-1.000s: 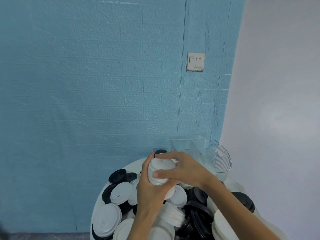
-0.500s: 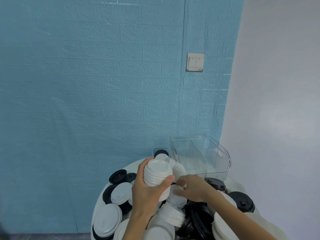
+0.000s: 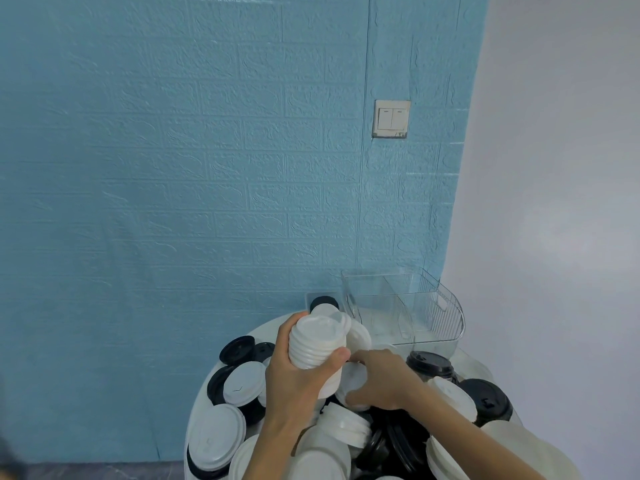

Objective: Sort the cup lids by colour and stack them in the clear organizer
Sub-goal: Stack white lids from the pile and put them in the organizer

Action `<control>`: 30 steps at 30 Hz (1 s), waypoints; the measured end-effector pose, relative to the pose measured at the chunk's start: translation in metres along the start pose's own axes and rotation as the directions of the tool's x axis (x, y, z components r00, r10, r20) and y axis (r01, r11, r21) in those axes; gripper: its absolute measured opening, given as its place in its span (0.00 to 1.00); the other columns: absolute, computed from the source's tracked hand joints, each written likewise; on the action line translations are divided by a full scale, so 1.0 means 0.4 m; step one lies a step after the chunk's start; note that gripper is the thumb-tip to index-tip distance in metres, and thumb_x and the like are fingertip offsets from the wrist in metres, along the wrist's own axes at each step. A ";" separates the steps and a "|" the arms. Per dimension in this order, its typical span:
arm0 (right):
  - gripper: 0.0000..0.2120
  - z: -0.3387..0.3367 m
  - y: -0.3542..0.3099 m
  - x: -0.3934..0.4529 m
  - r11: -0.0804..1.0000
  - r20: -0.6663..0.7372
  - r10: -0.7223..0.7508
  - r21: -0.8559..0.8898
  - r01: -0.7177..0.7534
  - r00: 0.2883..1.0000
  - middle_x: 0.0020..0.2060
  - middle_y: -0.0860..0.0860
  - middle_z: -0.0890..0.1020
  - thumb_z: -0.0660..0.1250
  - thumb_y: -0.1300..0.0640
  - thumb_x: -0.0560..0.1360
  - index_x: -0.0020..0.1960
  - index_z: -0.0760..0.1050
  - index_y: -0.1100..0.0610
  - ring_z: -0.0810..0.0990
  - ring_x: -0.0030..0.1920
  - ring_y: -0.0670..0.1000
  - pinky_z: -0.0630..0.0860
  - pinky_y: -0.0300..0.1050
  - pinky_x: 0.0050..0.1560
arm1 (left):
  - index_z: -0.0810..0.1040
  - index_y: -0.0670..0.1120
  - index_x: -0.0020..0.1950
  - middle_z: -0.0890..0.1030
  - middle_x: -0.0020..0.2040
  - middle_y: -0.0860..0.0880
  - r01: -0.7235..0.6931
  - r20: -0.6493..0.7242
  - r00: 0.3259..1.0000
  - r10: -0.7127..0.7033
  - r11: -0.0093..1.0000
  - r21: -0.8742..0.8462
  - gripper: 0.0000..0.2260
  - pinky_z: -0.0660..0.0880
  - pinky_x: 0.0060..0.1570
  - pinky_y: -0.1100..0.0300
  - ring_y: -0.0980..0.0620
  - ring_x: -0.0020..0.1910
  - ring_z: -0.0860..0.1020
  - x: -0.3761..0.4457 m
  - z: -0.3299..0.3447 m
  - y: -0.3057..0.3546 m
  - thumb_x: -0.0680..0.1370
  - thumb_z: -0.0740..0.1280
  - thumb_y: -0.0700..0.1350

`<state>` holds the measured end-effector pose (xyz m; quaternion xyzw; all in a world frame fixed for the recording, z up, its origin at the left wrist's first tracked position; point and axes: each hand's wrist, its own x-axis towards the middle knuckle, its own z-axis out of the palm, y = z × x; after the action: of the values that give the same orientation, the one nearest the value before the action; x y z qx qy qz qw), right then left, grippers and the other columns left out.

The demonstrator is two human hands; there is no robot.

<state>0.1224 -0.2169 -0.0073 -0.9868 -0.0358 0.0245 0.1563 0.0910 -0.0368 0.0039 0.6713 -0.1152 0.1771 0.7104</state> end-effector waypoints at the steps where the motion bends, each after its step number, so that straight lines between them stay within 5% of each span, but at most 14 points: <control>1: 0.32 -0.010 0.000 -0.007 1.000 -0.019 0.005 0.019 -0.004 1.000 0.61 0.49 0.81 0.72 0.39 0.68 0.69 0.74 0.49 0.78 0.63 0.54 0.74 0.45 0.57 | 0.75 0.63 0.62 0.79 0.56 0.69 0.000 0.006 1.000 0.000 1.000 0.005 0.36 0.75 0.49 0.71 0.67 0.55 0.78 0.000 -0.001 -0.002 0.55 0.82 0.59; 5: 0.31 -0.099 0.000 -0.039 0.996 -0.061 0.015 0.091 -0.010 0.998 0.61 0.49 0.81 0.72 0.37 0.69 0.68 0.69 0.46 0.80 0.56 0.52 0.75 0.45 0.55 | 0.76 0.61 0.62 0.80 0.55 0.68 0.018 0.021 1.000 -0.019 0.999 0.028 0.32 0.75 0.48 0.71 0.66 0.54 0.78 0.004 -0.006 -0.014 0.64 0.85 0.46; 11: 0.24 -0.272 -0.063 -0.095 0.932 -0.329 -0.031 0.333 0.147 0.944 0.60 0.44 0.81 0.73 0.42 0.73 0.66 0.74 0.45 0.82 0.54 0.46 0.76 0.43 0.57 | 0.76 0.62 0.62 0.82 0.56 0.63 0.026 0.049 0.998 -0.026 1.000 -0.017 0.32 0.77 0.52 0.66 0.62 0.56 0.80 0.008 0.009 -0.010 0.63 0.85 0.48; 15: 0.21 -0.275 -0.135 -0.111 0.918 -0.217 -0.159 0.326 0.225 0.963 0.55 0.40 0.82 0.74 0.42 0.73 0.64 0.78 0.45 0.80 0.53 0.40 0.76 0.40 0.61 | 0.75 0.65 0.65 0.83 0.59 0.62 0.016 0.068 0.998 -0.013 0.999 -0.045 0.38 0.77 0.58 0.62 0.59 0.60 0.80 0.004 0.030 0.009 0.57 0.83 0.59; 18: 0.22 -0.246 -0.149 -0.103 0.911 -0.197 -0.176 0.339 0.235 0.964 0.56 0.40 0.82 0.74 0.42 0.73 0.65 0.79 0.47 0.79 0.59 0.40 0.74 0.42 0.65 | 0.72 0.67 0.67 0.82 0.59 0.66 0.019 0.096 0.995 -0.013 0.998 -0.062 0.41 0.76 0.53 0.69 0.63 0.59 0.80 -0.001 0.034 0.026 0.55 0.81 0.59; 22: 0.20 -0.236 -0.139 -0.097 0.873 -0.181 -0.165 0.431 0.229 0.969 0.49 0.34 0.81 0.76 0.45 0.72 0.63 0.80 0.47 0.80 0.55 0.36 0.74 0.41 0.64 | 0.73 0.73 0.62 0.82 0.58 0.65 0.025 0.083 0.996 -0.022 0.999 -0.042 0.39 0.77 0.52 0.66 0.63 0.57 0.81 -0.007 0.033 0.027 0.55 0.83 0.59; 27: 0.19 -0.242 -0.128 -0.096 0.816 -0.157 -0.200 0.519 0.253 0.967 0.51 0.38 0.84 0.78 0.46 0.71 0.61 0.82 0.45 0.83 0.51 0.39 0.77 0.46 0.64 | 0.73 0.71 0.62 0.81 0.57 0.65 -0.007 0.060 0.998 0.008 1.000 -0.027 0.36 0.77 0.53 0.63 0.63 0.56 0.81 -0.008 0.042 0.035 0.57 0.83 0.59; 30: 0.21 -0.238 -0.122 -0.098 0.747 -0.134 -0.198 0.621 0.238 0.971 0.55 0.43 0.84 0.79 0.47 0.71 0.62 0.81 0.47 0.85 0.53 0.49 0.81 0.53 0.61 | 0.75 0.66 0.60 0.83 0.56 0.62 -0.024 0.038 0.999 0.024 1.000 -0.013 0.34 0.79 0.53 0.61 0.60 0.55 0.82 -0.004 0.050 0.034 0.58 0.85 0.56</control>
<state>0.0857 -0.2027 0.0997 -0.8659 -0.1355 -0.0126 0.4814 0.0853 -0.0562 0.0172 0.6686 -0.1378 0.1722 0.7101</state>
